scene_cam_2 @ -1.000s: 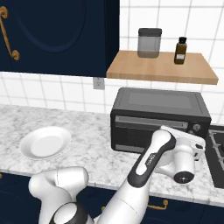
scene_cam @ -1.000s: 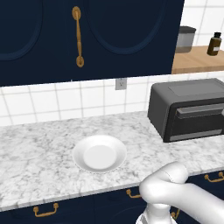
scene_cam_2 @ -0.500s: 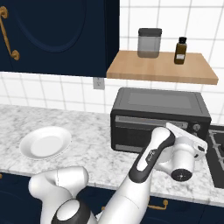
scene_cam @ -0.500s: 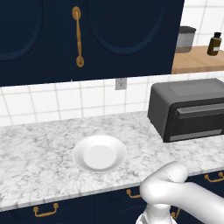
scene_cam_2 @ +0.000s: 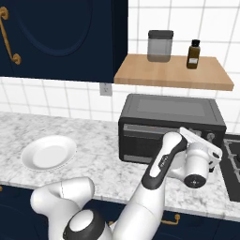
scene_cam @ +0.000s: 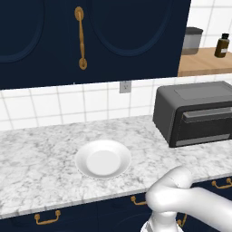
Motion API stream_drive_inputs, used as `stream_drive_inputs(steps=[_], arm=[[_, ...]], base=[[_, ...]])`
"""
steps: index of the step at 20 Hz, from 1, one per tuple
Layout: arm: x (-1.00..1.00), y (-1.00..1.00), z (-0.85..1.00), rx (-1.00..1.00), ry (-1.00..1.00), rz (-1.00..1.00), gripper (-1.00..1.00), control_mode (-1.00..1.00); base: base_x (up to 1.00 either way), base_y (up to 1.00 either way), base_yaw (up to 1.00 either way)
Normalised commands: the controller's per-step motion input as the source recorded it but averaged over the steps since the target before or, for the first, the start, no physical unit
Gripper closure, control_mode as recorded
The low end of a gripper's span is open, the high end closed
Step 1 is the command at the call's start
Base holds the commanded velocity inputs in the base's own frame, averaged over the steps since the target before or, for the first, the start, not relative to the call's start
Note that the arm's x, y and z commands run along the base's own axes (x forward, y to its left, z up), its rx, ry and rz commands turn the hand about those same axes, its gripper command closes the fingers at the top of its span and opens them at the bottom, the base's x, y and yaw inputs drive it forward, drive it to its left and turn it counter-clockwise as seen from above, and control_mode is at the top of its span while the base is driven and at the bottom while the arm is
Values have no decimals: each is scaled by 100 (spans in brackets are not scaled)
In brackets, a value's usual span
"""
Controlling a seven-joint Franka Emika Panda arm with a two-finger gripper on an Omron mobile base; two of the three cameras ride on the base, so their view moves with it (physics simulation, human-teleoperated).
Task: Pick up the kebab skewer and baguette bread, and place them inside the toaster oven. Close the toaster oven door and start by setting the timer.
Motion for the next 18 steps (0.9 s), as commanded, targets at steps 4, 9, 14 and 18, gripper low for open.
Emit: stream_drive_inputs(steps=[4, 9, 14, 18], arm=[[7, -7, 0, 3, 0, 0, -100, -100], [0, -14, 0, 5, 0, 0, -100, -100], [0, -21, 0, 4, 0, 0, -100, -100], [0, -31, 0, 4, -2, 0, -100, -100]], base=[[0, 0, 0], [0, 0, 0], [0, 0, 0], [0, 0, 0]])
